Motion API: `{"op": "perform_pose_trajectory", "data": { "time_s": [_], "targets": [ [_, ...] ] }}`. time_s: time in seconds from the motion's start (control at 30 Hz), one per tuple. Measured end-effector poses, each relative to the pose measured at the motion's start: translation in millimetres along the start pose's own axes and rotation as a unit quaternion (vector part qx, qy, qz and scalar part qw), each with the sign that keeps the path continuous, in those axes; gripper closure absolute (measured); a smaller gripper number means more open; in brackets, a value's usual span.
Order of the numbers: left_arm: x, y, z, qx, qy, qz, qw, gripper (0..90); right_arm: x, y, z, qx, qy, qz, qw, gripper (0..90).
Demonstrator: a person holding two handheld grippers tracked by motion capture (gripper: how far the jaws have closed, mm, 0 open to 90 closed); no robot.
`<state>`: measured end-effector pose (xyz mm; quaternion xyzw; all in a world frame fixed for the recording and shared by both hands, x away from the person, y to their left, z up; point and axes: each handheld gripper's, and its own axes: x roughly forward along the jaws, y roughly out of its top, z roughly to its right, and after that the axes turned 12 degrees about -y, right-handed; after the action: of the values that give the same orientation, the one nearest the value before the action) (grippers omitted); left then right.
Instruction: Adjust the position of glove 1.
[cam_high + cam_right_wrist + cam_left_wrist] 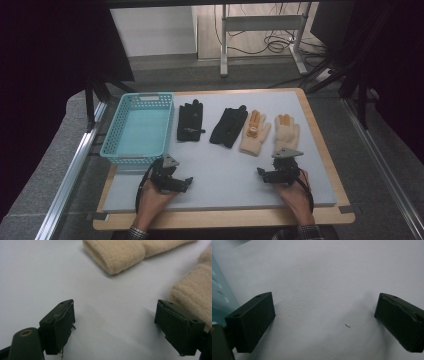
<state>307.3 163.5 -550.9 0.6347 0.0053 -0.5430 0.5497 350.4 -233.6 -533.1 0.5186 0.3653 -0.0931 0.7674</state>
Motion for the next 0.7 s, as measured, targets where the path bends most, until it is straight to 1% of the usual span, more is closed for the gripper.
{"op": "perform_pose_trajectory", "data": {
  "time_s": [0.13, 0.4, 0.57, 0.7],
  "targets": [
    [0.3, -0.1, 0.3, -0.002, 0.000, 0.002, 1.0000, 3.0, 0.3, 0.1, -0.4, 0.001, -0.004, -0.003, 1.0000, 12.9],
    [0.0, -0.2, 0.3, 0.000, 0.001, 0.001, 1.0000, 3.1, 0.7, 0.2, -0.2, 0.004, -0.007, -0.005, 1.0000, 11.6],
    [0.3, -0.4, 0.6, -0.001, 0.001, 0.004, 1.0000, 3.2, 0.6, 0.2, -1.0, 0.003, -0.013, -0.006, 0.9999, 10.2],
    [0.2, -0.4, 0.5, -0.001, 0.001, 0.004, 1.0000, 3.3, 1.1, 0.5, -0.4, 0.007, -0.011, -0.009, 0.9999, 10.0]
  ]
}}
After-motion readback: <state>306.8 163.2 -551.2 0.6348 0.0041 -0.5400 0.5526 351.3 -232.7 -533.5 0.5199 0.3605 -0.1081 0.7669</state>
